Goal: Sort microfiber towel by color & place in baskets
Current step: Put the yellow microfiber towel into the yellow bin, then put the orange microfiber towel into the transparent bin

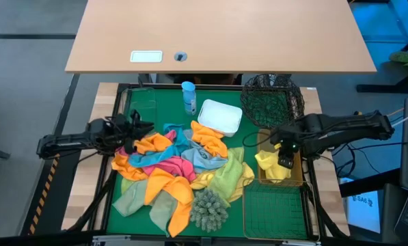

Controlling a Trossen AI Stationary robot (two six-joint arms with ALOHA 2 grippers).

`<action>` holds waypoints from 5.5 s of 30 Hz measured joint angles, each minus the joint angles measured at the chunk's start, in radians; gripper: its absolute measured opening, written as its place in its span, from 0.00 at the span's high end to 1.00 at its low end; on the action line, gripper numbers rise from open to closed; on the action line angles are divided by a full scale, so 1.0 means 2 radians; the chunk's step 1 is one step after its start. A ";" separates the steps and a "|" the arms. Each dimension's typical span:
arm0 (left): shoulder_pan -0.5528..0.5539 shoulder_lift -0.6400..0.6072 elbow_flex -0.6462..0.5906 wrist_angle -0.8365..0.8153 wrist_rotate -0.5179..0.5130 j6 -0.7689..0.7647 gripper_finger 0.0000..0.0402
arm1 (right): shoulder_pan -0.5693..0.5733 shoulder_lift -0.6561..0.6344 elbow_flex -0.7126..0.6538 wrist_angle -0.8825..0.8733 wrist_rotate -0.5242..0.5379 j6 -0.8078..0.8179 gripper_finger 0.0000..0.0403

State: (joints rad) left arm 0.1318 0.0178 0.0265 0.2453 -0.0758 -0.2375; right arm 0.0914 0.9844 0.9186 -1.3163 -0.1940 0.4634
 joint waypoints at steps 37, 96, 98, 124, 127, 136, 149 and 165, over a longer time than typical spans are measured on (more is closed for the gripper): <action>-0.128 0.381 0.393 -0.568 0.034 -0.066 0.81 | 0.000 0.000 0.133 0.059 0.080 -0.066 0.54; -0.175 0.521 0.358 -0.668 -0.062 -0.125 0.64 | 0.000 0.001 0.133 0.090 0.080 -0.066 0.54; -0.175 0.521 0.361 -0.668 -0.067 -0.125 0.70 | 0.000 0.001 0.133 0.102 0.080 -0.067 0.54; -0.158 0.516 0.637 -0.668 -0.254 -0.016 1.00 | 0.000 0.049 0.132 0.231 0.081 -0.092 0.54; -0.145 0.512 0.672 -0.668 -0.287 0.012 1.00 | 0.000 0.071 0.132 0.233 0.081 -0.092 0.54; -0.093 0.499 0.765 -0.667 -0.391 0.059 1.00 | 0.000 0.136 0.132 0.286 0.081 -0.094 0.54; -0.030 0.448 0.817 -0.662 -0.507 0.059 1.00 | 0.000 0.208 0.132 0.343 0.105 -0.134 0.54; -0.022 0.440 0.799 -0.783 -0.429 -0.092 1.00 | 0.000 0.233 0.132 0.345 0.149 -0.145 0.54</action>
State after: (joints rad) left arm 0.0879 0.8981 1.6246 -1.3212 -0.9348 -0.4221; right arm 0.0914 1.4513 1.1835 -0.6254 0.1040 0.1734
